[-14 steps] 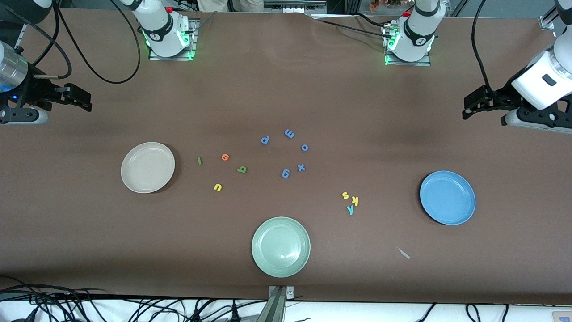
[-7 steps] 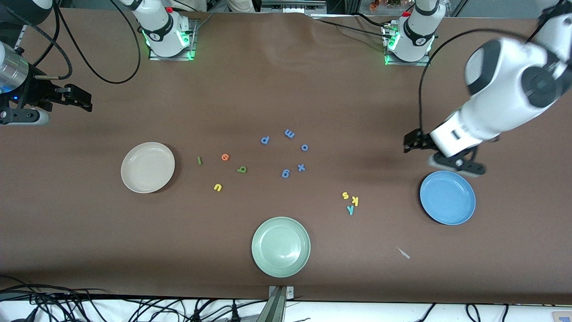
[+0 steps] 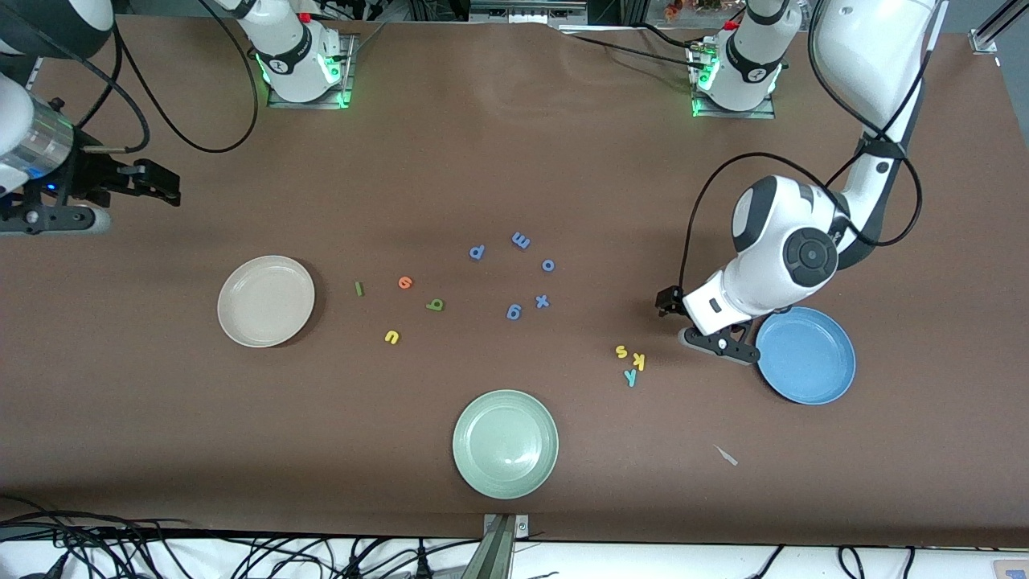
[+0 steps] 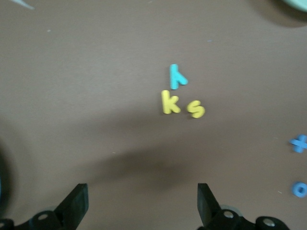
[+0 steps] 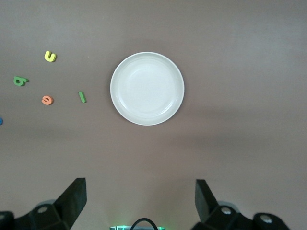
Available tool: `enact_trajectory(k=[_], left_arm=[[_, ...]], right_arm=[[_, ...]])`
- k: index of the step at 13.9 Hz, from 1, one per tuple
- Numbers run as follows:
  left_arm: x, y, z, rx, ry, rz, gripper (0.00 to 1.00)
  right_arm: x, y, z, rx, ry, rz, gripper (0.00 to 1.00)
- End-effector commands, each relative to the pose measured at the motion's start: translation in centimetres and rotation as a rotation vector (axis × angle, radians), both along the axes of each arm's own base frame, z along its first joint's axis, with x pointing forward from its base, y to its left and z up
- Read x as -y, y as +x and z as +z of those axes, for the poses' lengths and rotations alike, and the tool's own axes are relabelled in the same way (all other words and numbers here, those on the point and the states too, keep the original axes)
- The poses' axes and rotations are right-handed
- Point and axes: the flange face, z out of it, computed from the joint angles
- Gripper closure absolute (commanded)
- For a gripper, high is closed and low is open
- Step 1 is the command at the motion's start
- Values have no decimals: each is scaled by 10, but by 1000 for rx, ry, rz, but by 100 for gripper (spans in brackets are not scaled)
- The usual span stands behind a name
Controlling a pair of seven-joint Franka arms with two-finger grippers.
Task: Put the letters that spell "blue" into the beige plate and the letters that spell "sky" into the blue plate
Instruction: 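Move the left gripper to the yellow k while the right gripper reaches the green stick, then grasp the yellow k with the left gripper while the right gripper grasps the stick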
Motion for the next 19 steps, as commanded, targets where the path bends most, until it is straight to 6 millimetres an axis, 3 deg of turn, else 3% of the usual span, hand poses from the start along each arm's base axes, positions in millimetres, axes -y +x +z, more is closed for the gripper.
enact_trajectory(k=[1,5,7,9,11,14,19], left_arm=[[7,10,-3,47,-18,-17,0],[41,12,-37,75,-16,-32,0],[51,15,-48,93,-4,-24,0],[53,26,-58,100,-1,-20,0],[63,37,-64,118,1,-26,0],[70,45,-78,148,-1,-12,0],[67,46,-91,160,0,-12,0]], right_arm=[[-31,13,-25,-37,16,49,0],[-89,29,-79,-62,45,119,0],[-107,41,-116,-62,48,144,0],[-143,47,-156,-52,41,174,0],[-164,40,-193,-25,25,146,0],[-167,20,-240,20,36,150,0],[-151,-38,-311,129,73,164,0]])
